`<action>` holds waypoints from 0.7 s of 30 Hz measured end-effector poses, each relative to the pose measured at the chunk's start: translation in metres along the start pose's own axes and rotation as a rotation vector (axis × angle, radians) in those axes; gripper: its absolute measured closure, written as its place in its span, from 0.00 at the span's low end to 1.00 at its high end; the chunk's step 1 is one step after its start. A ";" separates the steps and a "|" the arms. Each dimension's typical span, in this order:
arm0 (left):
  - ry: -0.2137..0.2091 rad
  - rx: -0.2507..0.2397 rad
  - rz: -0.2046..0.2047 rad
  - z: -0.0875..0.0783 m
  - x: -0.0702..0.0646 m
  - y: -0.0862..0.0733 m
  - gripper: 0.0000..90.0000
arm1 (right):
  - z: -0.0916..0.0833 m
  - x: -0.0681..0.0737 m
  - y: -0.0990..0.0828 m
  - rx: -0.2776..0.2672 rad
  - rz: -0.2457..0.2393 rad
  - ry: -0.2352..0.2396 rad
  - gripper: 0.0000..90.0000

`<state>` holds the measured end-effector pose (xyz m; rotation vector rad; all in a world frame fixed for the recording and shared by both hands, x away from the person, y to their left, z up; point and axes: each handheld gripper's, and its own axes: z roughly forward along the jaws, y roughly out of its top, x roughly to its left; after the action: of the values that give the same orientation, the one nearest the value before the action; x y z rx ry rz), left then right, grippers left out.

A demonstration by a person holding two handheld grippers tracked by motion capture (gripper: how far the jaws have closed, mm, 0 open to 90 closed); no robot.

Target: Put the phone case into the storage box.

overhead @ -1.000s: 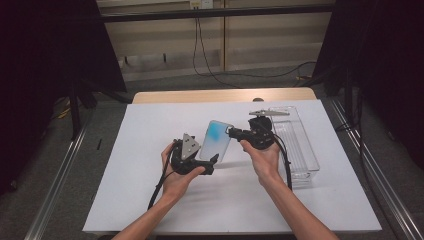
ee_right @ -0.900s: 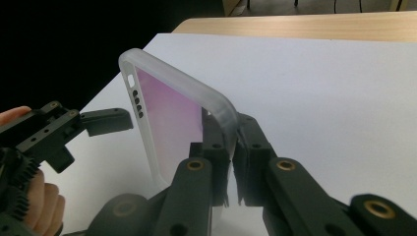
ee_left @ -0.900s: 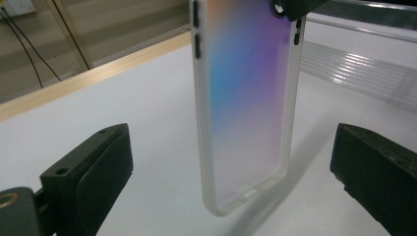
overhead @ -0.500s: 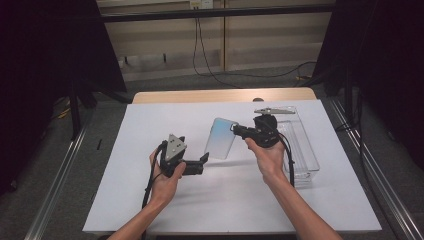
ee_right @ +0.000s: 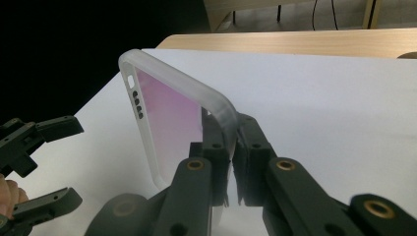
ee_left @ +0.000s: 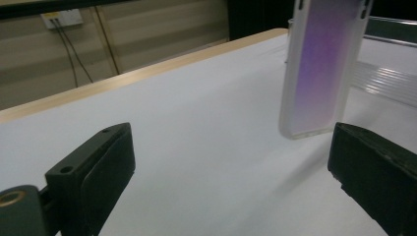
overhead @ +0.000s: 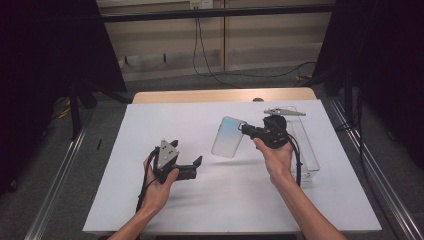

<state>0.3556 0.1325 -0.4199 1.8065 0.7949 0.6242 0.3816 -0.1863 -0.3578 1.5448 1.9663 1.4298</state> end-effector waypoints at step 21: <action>0.054 -0.090 -0.051 -0.050 0.031 -0.020 0.02 | -0.017 -0.021 0.001 -0.043 -0.012 -0.062 0.94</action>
<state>0.3350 0.1911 -0.4199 1.6886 0.8333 0.6671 0.3788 -0.2134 -0.3556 1.5371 1.8941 1.3932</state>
